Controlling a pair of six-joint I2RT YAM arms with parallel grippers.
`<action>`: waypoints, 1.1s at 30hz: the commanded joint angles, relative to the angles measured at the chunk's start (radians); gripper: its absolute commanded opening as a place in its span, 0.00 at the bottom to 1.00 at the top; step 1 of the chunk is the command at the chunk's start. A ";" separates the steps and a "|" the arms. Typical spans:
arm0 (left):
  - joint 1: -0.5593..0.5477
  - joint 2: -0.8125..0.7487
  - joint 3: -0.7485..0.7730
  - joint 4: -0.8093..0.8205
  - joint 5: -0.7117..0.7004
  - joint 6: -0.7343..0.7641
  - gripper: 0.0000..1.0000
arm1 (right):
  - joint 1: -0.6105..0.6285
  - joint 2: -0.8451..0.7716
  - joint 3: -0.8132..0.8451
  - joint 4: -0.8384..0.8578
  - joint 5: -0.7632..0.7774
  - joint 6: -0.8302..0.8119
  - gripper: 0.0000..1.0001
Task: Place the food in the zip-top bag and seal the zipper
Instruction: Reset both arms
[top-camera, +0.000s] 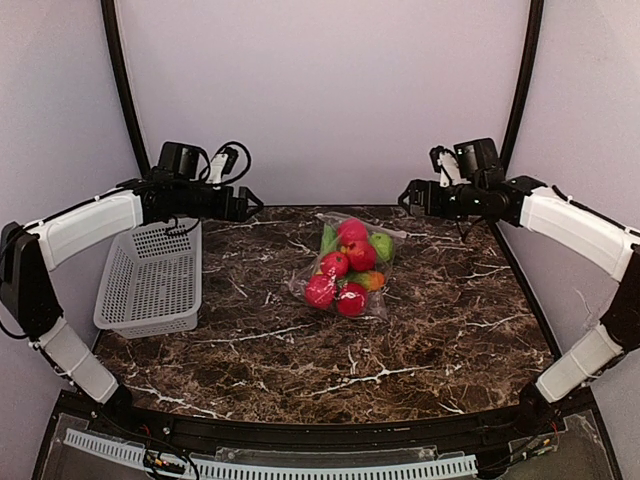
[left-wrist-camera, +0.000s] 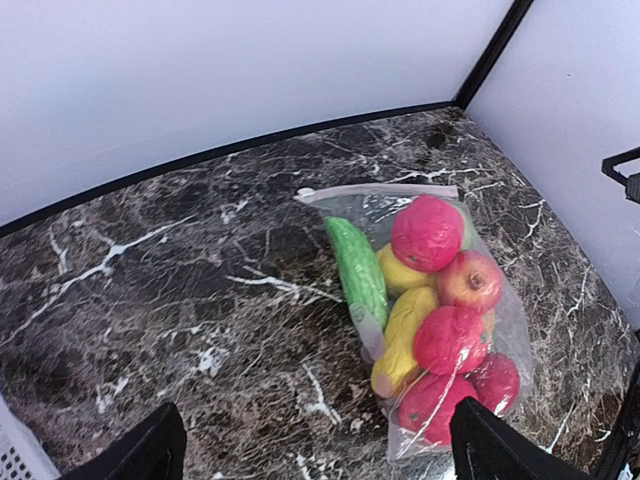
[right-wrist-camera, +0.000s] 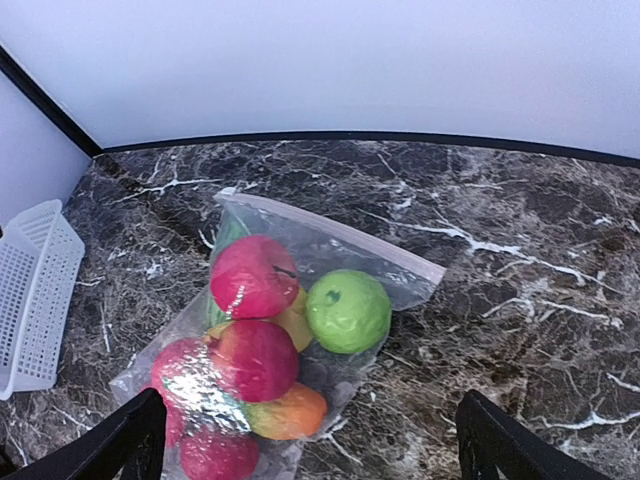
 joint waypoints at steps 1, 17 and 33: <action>0.080 -0.130 -0.102 0.005 -0.011 -0.032 0.93 | -0.058 -0.059 -0.084 0.029 -0.003 -0.032 0.99; 0.457 -0.613 -0.514 0.036 -0.093 0.007 0.96 | -0.387 -0.449 -0.475 0.173 -0.036 -0.101 0.98; 0.455 -0.899 -0.666 0.013 -0.330 0.053 0.99 | -0.397 -0.787 -0.799 0.473 0.015 -0.176 0.99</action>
